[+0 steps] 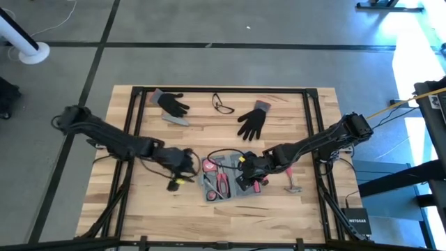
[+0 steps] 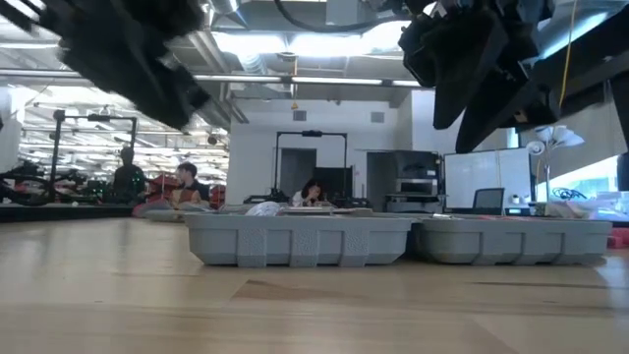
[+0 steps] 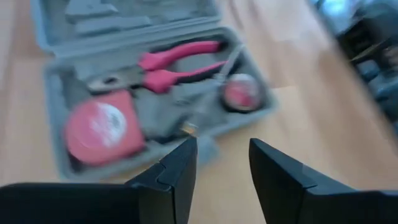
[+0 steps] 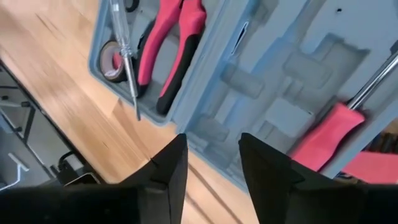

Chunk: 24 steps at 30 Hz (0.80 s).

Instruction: Prefit tool cases

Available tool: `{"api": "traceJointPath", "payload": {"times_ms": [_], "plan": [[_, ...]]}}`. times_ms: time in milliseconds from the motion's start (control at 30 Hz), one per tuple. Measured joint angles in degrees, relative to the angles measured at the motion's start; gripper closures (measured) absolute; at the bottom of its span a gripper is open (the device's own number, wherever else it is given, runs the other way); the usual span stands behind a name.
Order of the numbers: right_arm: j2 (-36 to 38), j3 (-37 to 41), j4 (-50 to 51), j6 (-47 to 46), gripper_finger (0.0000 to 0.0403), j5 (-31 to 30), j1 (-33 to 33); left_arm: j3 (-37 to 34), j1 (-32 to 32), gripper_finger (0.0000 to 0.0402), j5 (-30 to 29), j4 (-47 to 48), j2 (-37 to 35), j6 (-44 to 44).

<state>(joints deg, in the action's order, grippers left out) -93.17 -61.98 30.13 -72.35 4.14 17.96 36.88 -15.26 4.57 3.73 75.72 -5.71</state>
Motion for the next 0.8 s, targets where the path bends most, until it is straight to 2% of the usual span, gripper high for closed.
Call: {"api": "traceJointPath", "payload": {"times_ms": [167,367,633,800], "plan": [[0.0,0.0,0.3,0.8,0.0264,0.0,0.0,6.3,2.8,0.026,1.2,0.5,10.0,11.8],[0.0,0.0,0.4,0.8,0.0265,-0.9,0.0,11.3,3.0,0.026,5.5,3.6,17.1,17.7],[0.0,0.0,1.9,2.4,0.0265,-2.3,0.0,12.0,2.9,0.026,5.5,2.7,21.5,18.0],[0.0,0.0,2.2,2.6,0.0265,-2.6,0.0,12.1,2.8,0.026,4.4,-2.5,23.6,18.8]]}}
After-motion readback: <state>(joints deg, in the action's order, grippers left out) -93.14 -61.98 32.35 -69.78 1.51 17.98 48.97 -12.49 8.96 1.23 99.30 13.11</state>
